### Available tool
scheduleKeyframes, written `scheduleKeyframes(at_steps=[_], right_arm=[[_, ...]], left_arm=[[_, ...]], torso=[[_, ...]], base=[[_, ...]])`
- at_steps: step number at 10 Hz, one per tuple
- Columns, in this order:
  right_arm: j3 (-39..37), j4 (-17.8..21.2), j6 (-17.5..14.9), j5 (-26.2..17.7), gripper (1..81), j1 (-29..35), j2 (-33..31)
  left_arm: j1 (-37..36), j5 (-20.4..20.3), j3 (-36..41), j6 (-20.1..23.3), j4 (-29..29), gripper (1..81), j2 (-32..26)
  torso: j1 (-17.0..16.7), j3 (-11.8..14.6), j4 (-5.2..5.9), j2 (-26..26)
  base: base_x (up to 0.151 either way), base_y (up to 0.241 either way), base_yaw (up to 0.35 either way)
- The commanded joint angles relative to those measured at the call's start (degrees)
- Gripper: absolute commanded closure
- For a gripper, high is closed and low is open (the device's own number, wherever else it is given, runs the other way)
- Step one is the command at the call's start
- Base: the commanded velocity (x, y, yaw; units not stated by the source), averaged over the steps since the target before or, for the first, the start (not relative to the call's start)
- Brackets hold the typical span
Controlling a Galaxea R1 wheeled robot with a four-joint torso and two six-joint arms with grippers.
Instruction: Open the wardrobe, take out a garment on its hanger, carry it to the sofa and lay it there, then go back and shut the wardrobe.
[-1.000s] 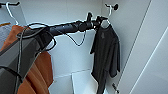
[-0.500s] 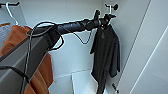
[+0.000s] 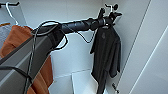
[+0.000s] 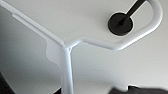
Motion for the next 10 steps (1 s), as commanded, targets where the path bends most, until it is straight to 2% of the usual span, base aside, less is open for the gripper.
scheduleKeyframes(at_steps=[1, 4, 5, 10], right_arm=[[0.13, 0.86, 0.25, -2.84, 1.0, 1.05, -0.31], [0.04, 1.04, 0.24, -2.67, 1.0, 0.79, -0.4], [0.04, 1.04, 0.16, -2.4, 1.0, 0.79, -0.4], [0.13, 0.51, 0.07, -2.31, 1.0, 1.05, -0.14]], left_arm=[[-11.13, -2.93, 0.48, 0.16, 1.84, 1.0, -1.35], [-11.13, -3.55, 1.27, 0.16, 2.73, 1.0, -1.7], [-11.12, -3.55, 1.36, 0.16, 2.91, 81.1, -1.7], [-13.4, -3.12, 3.11, 0.16, 3.35, 81.1, -3.45]], torso=[[0.0, 0.0, 0.0, 0.0], [0.02, 0.0, 0.0, 0.0], [0.02, 0.0, 0.0, 0.0], [0.02, 0.0, 0.0, 0.0]], base=[[0.0, 0.0, 0.0], [0.0, 0.0, 0.0], [0.0, 0.0, 0.0], [0.0, 0.0, 0.0]])
